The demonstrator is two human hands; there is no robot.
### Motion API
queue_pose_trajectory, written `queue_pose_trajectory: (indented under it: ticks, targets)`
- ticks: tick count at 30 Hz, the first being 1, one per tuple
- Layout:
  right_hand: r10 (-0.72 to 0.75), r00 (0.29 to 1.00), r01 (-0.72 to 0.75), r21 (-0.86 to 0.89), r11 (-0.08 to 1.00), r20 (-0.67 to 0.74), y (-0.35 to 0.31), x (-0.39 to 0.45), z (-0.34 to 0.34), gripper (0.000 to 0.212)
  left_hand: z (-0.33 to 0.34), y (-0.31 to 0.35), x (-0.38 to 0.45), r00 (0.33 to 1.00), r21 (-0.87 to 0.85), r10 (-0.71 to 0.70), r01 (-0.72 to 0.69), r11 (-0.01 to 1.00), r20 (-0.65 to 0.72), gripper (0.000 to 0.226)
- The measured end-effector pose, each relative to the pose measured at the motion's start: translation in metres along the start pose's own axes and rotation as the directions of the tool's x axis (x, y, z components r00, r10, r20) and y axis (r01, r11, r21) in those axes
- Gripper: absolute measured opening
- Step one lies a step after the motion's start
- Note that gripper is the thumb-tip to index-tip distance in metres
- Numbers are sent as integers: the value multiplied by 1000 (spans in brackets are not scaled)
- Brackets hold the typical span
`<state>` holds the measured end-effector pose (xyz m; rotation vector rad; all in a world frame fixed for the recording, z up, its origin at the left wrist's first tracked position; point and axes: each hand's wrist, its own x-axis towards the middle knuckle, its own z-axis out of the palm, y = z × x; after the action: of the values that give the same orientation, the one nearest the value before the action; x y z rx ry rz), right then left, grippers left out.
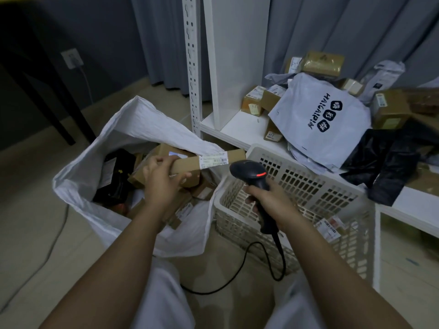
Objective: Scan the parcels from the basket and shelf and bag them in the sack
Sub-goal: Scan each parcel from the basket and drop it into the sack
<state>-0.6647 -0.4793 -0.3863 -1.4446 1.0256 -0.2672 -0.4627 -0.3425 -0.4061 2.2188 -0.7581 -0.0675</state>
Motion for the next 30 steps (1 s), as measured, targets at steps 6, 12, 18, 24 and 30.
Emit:
queue_pose_trajectory:
  ticks: [6, 12, 18, 24, 30]
  targets:
    - [-28, 996, 27, 7, 1000, 82, -2, -12, -1, 25, 10, 4, 1, 998, 31, -2, 4, 1000, -67, 40]
    - [21, 998, -24, 40, 999, 61, -6, -18, -8, 27, 15, 10, 1, 995, 38, 25, -21, 999, -99, 39]
    - [16, 998, -17, 23, 1000, 58, -5, -18, -9, 24, 15, 10, 0, 994, 34, 7, -4, 999, -109, 40]
    - [6, 998, -8, 21, 1000, 67, -4, -16, -4, 23, 10, 7, -2, 994, 16, -1, 3, 1000, -111, 43]
    - [-21, 995, 18, 35, 999, 97, -3, -8, 14, 22, -12, -8, -5, 984, 0, -78, 79, 997, -159, 44]
